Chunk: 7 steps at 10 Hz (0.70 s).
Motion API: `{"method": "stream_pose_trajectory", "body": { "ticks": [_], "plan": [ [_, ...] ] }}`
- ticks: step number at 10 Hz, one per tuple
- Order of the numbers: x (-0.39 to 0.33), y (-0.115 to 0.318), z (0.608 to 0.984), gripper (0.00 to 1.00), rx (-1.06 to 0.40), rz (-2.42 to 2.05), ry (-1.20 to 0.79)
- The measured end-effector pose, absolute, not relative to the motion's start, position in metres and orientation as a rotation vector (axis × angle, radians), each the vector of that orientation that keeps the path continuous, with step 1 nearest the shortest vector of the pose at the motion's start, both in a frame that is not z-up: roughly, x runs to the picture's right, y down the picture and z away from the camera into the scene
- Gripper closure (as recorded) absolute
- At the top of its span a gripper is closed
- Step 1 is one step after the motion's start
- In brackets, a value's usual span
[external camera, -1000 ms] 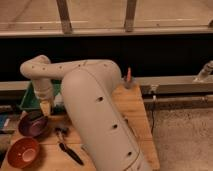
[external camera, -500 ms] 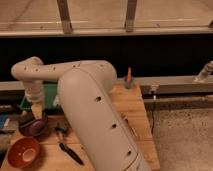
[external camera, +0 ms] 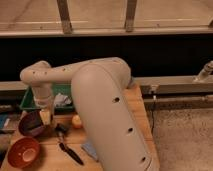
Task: Wipe purple bowl with eraser
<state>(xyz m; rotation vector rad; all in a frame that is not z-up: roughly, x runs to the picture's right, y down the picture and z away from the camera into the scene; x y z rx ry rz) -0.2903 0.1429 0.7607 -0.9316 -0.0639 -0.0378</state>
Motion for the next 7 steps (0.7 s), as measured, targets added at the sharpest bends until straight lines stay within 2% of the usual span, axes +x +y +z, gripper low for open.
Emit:
{"method": "stream_pose_trajectory", "body": {
  "ticks": [2,7],
  "plan": [
    [-0.282,0.134,0.779,1.00,-0.927,-0.031,-0.002],
    [-0.312,0.110,0.801,1.00,-0.888,-0.107,0.019]
  ]
}}
